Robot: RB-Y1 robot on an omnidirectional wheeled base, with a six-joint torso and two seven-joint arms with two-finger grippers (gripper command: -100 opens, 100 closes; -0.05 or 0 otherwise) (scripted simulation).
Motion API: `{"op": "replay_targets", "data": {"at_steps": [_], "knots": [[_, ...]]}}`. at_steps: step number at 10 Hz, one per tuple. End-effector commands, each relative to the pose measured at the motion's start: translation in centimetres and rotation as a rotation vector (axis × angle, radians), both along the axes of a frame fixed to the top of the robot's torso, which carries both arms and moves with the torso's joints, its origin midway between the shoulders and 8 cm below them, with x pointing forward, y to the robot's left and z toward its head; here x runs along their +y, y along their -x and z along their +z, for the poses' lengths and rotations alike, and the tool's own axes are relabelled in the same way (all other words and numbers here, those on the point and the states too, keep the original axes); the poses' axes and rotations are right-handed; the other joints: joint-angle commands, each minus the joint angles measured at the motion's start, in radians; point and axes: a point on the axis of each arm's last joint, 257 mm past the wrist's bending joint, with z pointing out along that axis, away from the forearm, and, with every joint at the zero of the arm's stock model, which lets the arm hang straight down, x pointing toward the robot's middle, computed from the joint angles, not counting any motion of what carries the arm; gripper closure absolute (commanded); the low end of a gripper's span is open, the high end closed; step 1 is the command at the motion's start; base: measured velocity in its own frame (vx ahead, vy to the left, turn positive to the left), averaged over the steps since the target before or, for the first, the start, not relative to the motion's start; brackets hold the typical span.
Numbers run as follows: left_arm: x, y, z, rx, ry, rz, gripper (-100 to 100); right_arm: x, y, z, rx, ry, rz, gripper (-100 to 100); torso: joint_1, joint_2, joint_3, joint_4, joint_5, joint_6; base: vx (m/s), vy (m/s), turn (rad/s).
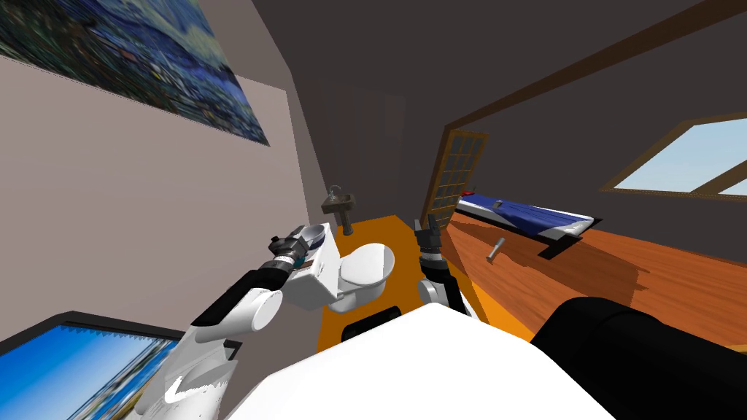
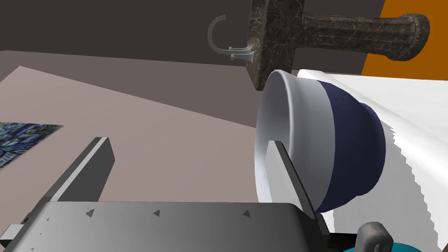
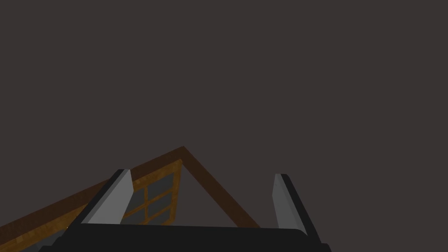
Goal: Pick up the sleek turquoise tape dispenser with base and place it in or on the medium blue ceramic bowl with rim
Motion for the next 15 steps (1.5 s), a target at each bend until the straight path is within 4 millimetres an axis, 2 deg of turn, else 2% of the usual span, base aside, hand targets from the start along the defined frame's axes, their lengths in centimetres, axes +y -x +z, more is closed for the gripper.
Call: {"op": "replay_targets", "data": {"at_steps": [1,3,4,6,7,9,10,12,13,15], "knots": [[0.0,-0.5,0.2,0.025,0.007,-0.012,-100,0.0,0.0,0.0,0.000,0.000,0.000,0,0.000,0.000,0.000,0.000,0.000,0.000,-0.003,-0.032,0.029],[0.0,-0.5,-1.3,0.084,0.001,-0.009,-100,0.0,0.0,0.0,0.000,0.000,0.000,0,-0.001,0.000,0.000,0.000,0.000,0.000,-0.002,-0.028,0.013],[0.1,-0.9,-0.7,0.093,0.008,-0.018,-100,0.0,0.0,0.0,0.000,0.000,0.000,0,0.000,0.000,0.000,0.000,0.000,0.000,0.000,-0.031,0.035],[0.2,-0.8,-2.2,0.148,0.002,-0.015,-100,0.0,0.0,0.0,0.000,0.000,0.000,0,-0.001,0.000,0.000,0.000,0.000,0.000,0.001,-0.027,0.009],[0.3,-1.2,-1.7,0.162,0.009,-0.022,-100,0.0,0.0,0.0,0.000,0.000,0.000,0,0.000,0.000,0.000,0.000,0.000,0.000,0.000,-0.030,0.032],[0.4,-1.0,-3.0,0.211,0.003,-0.019,-100,0.0,0.0,0.0,0.000,0.000,0.000,0,0.000,0.000,0.000,0.000,0.000,0.000,-0.001,-0.026,0.011],[0.5,-1.4,-2.4,0.222,0.009,-0.025,-100,0.0,0.0,0.0,0.000,0.000,0.000,0,0.000,0.000,0.000,0.000,0.000,0.000,-0.003,-0.027,0.035],[0.6,-1.1,-3.8,0.274,0.003,-0.021,-100,0.0,0.0,0.0,0.000,0.000,0.000,0,0.000,0.000,0.000,0.000,0.000,0.000,0.000,-0.023,0.009],[0.8,-1.5,-3.2,0.283,0.009,-0.024,-100,0.0,0.0,0.0,0.000,0.000,0.000,0,0.000,0.000,0.000,0.000,0.000,0.000,-0.003,-0.024,0.032],[1.0,-1.1,-4.5,0.336,0.002,-0.020,-100,0.0,0.0,0.0,0.000,0.000,0.000,0,0.000,0.000,0.000,0.000,0.000,0.000,0.000,-0.019,0.009]]}}
